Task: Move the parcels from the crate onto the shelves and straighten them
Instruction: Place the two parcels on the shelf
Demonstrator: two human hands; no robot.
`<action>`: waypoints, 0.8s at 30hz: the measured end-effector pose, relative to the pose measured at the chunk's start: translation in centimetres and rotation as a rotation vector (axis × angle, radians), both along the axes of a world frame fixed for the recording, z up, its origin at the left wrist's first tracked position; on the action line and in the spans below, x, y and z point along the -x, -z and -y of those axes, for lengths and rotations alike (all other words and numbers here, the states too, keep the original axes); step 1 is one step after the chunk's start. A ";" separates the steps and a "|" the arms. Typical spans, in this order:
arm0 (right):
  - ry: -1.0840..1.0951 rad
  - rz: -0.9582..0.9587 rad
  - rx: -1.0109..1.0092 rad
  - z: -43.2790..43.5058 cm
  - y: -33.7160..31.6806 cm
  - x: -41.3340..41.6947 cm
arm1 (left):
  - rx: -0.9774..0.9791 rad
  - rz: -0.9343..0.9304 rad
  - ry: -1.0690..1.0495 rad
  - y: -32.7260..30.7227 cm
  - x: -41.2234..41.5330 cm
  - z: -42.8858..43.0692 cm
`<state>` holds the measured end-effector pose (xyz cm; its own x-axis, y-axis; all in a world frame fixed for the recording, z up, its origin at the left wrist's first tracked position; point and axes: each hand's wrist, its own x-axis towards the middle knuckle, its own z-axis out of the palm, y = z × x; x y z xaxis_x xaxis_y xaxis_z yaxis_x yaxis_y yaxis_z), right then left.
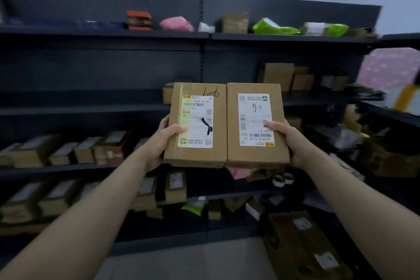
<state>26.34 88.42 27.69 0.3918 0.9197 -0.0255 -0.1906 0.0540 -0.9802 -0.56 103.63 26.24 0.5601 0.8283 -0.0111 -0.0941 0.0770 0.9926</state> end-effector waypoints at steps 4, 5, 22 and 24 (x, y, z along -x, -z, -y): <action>-0.142 0.022 -0.009 -8.2 -0.3 0.7 | -0.015 -0.016 -0.148 -0.4 2.5 -3.7; -0.172 0.031 -0.011 -10.0 -0.4 0.7 | -0.018 -0.011 -0.187 -0.4 2.9 -4.5; -0.328 0.143 -0.095 -35.3 -2.3 7.2 | -0.054 0.015 -0.540 -0.3 12.5 -22.4; -0.319 0.126 -0.093 -38.6 -1.9 9.3 | -0.048 -0.003 -0.532 0.0 14.5 -25.6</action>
